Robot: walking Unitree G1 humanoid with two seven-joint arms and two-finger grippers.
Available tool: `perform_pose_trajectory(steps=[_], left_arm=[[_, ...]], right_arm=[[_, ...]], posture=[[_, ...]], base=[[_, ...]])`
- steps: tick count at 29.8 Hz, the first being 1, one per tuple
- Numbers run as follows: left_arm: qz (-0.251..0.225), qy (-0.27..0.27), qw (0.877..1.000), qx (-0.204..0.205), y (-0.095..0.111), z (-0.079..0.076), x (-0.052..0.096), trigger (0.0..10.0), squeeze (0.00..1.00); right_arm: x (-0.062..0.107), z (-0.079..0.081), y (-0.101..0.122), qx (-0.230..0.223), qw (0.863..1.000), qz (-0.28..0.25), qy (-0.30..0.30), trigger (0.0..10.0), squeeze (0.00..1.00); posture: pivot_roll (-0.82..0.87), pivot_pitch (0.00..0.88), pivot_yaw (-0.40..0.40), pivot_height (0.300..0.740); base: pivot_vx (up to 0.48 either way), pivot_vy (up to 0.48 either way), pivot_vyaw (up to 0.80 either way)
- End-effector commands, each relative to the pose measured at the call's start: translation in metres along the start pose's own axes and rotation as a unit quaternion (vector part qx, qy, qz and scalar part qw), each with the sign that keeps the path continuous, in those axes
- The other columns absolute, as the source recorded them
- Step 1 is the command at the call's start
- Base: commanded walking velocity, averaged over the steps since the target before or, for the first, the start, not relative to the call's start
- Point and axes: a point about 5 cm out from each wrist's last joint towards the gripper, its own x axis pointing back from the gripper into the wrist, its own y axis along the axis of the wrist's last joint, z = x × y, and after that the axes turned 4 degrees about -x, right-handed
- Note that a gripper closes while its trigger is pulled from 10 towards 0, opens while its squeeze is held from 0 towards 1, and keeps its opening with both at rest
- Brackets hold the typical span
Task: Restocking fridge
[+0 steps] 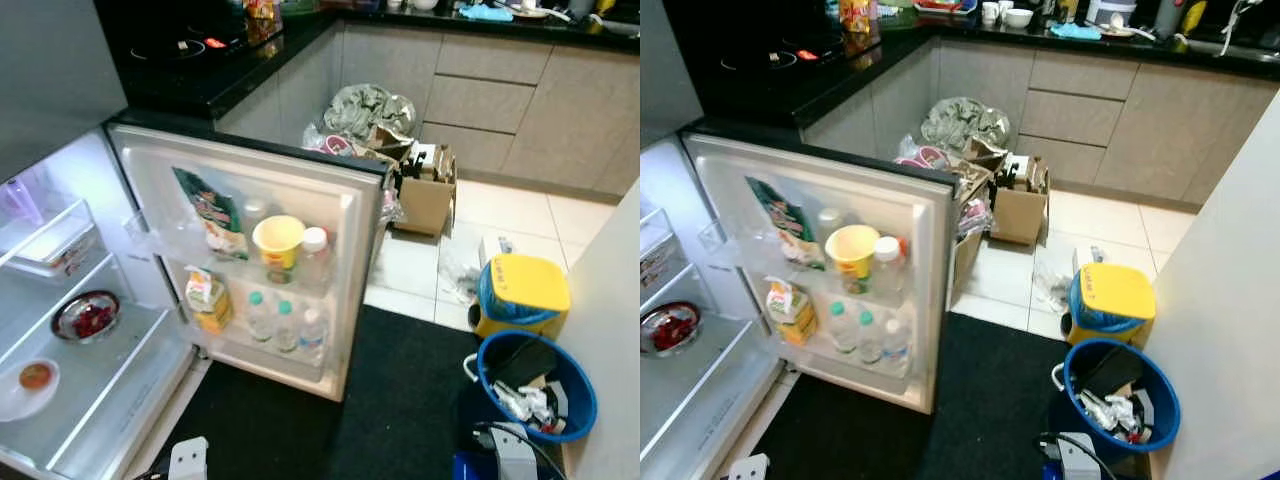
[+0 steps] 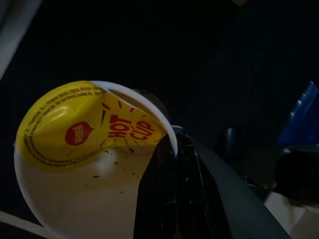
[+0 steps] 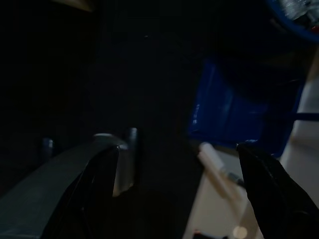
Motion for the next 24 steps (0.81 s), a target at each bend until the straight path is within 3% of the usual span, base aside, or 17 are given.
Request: perform_pose_trajectory(steps=[1,8,18,24], left_arm=[[0.007,0.003,1.0,0.0,-0.003,0.001,0.001,10.0,0.0],[0.0,0.031,0.999,0.018,-0.001,0.007,0.001,10.0,0.0],[-0.006,0.029,0.999,0.018,0.001,0.008,0.001,10.0,0.0],[-0.008,0.03,0.999,0.013,0.001,0.011,0.002,10.0,0.0]], right_arm=[[0.0,0.0,0.002,0.005,1.0,-0.005,-0.001,10.0,0.0],[0.0,-0.001,0.005,0.008,1.0,-0.009,-0.001,10.0,0.0],[0.0,-0.002,0.004,0.012,1.0,-0.007,-0.001,10.0,0.0],[0.001,-0.004,-0.003,0.016,1.0,0.001,0.0,10.0,0.0]], posture=[[-0.05,0.0,-0.017,0.74],[-0.05,0.0,-0.018,0.74],[-0.06,0.0,-0.018,0.74],[-0.06,0.0,-0.017,0.74]], base=[[0.0,-0.416,0.0],[0.0,-0.121,0.0],[0.0,0.0,0.0],[0.327,0.0,0.0]])
